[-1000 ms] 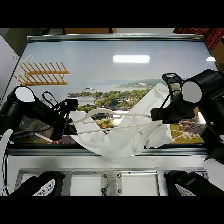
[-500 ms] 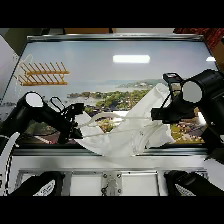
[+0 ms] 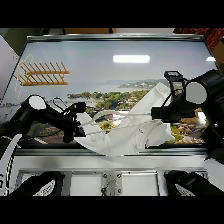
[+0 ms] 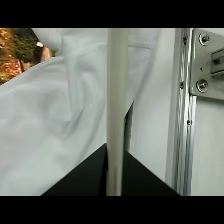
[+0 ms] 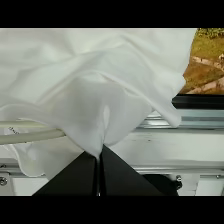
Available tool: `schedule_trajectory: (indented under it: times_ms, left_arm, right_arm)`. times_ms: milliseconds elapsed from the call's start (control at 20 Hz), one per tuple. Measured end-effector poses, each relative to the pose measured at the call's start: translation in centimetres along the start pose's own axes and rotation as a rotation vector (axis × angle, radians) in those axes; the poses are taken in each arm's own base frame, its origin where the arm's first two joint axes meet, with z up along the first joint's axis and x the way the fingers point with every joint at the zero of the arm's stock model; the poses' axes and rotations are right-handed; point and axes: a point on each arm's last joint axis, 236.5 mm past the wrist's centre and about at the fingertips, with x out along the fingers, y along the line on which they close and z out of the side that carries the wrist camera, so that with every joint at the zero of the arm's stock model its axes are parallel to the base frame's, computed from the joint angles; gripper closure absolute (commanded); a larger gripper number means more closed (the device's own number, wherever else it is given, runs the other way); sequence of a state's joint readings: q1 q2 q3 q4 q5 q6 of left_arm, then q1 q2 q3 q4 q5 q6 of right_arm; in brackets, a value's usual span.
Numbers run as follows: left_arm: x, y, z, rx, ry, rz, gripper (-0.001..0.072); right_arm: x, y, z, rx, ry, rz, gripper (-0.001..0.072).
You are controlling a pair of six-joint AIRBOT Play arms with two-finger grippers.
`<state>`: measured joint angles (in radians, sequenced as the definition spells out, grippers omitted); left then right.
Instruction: Fold the clothes and pants, and hang the long-sleeved shirts on hangers.
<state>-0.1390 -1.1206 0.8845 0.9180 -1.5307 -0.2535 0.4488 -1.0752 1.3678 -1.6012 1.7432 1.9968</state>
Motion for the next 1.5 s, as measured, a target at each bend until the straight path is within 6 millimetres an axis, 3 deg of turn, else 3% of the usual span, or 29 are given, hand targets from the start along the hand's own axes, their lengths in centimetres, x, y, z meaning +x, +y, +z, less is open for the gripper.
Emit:
schedule_trajectory:
  times_ms: [450, 800, 1050, 1500]
  left_arm:
    - [1.6, -0.1, 1.5, 0.074, 0.01, 0.016, 0.0696]
    - [1.9, 0.7, 2.3, 0.087, 0.0, 0.06, 0.0696]
    - [2.0, 1.0, 2.4, 0.094, -0.005, 0.072, 0.0696]
    - [1.9, 1.0, 2.5, 0.101, -0.008, 0.076, 0.0696]
  right_arm:
    - [-0.5, 1.3, 2.0, -0.014, -0.1, 0.056, 0.0691]
    - [-1.7, 3.9, 2.3, -0.084, -0.178, 0.132, 0.0691]
    - [-2.7, 7.2, 3.2, -0.135, -0.258, 0.228, 0.0692]
    - [-5.6, 15.3, 3.8, -0.2, -0.375, 0.497, 0.0692]
